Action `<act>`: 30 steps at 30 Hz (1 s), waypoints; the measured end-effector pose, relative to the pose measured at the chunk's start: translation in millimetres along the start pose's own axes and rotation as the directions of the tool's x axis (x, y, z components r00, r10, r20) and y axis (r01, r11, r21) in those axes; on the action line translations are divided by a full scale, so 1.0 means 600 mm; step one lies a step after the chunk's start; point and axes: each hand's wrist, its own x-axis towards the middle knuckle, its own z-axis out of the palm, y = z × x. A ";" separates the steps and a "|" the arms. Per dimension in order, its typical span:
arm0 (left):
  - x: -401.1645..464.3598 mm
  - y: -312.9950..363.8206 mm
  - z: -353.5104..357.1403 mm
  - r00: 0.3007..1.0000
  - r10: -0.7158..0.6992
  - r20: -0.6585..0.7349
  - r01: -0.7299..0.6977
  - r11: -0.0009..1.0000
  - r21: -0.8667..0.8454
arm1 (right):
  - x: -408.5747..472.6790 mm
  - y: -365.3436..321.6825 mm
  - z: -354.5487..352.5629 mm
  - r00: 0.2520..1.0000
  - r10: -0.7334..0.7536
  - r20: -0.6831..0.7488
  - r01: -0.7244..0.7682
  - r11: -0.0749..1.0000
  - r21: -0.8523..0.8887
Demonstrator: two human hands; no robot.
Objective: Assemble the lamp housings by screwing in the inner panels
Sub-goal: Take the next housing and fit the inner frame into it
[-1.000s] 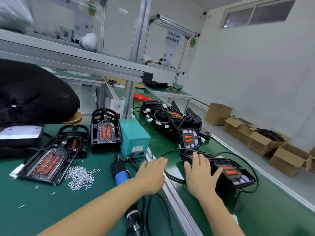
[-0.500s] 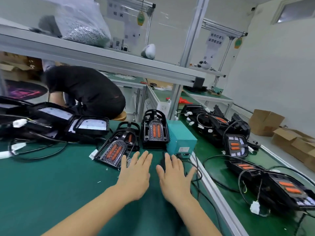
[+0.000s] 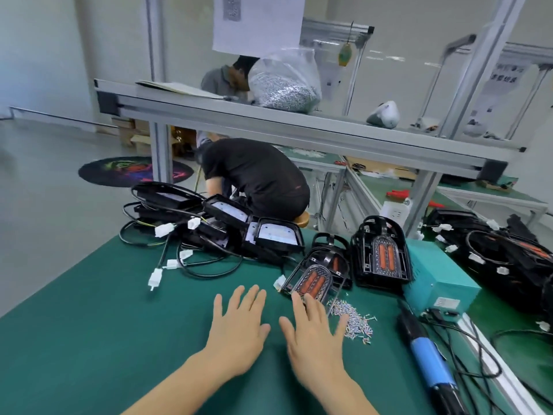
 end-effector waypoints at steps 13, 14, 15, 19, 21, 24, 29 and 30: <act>0.097 -0.096 -0.077 0.928 -0.020 -0.372 0.021 1.000 -0.001 | 0.001 -0.039 0.042 0.991 -0.102 0.085 0.114 0.983 -0.147; 0.114 -0.102 -0.091 0.910 -0.011 -0.414 0.023 0.999 0.024 | 0.002 -0.039 0.044 0.991 -0.102 0.087 0.114 0.982 -0.149; 0.132 -0.109 -0.105 0.894 0.001 -0.448 0.030 0.998 0.061 | 0.005 -0.036 0.048 0.991 -0.102 0.088 0.114 0.981 -0.158; 0.203 -0.136 -0.150 0.889 0.019 -0.457 0.093 0.970 0.223 | 0.007 -0.034 0.050 0.988 -0.142 0.060 0.150 0.973 -0.176; 0.230 -0.148 -0.162 0.904 0.007 -0.428 0.117 0.958 0.261 | 0.004 -0.038 0.046 0.983 -0.172 -0.070 0.153 0.965 -0.214; 0.255 -0.150 -0.168 0.911 0.045 -0.411 0.093 0.946 0.311 | -0.006 -0.044 0.041 0.971 -0.181 -0.157 0.141 0.961 -0.238; 0.263 -0.093 -0.128 0.859 0.349 -0.374 -0.235 0.919 0.317 | -0.003 -0.036 0.061 0.965 -0.209 -0.160 0.161 0.950 -0.267; 0.262 -0.077 -0.116 0.863 0.383 -0.330 -0.282 0.906 0.315 | 0.000 -0.038 0.063 0.965 -0.207 -0.163 0.158 0.950 -0.270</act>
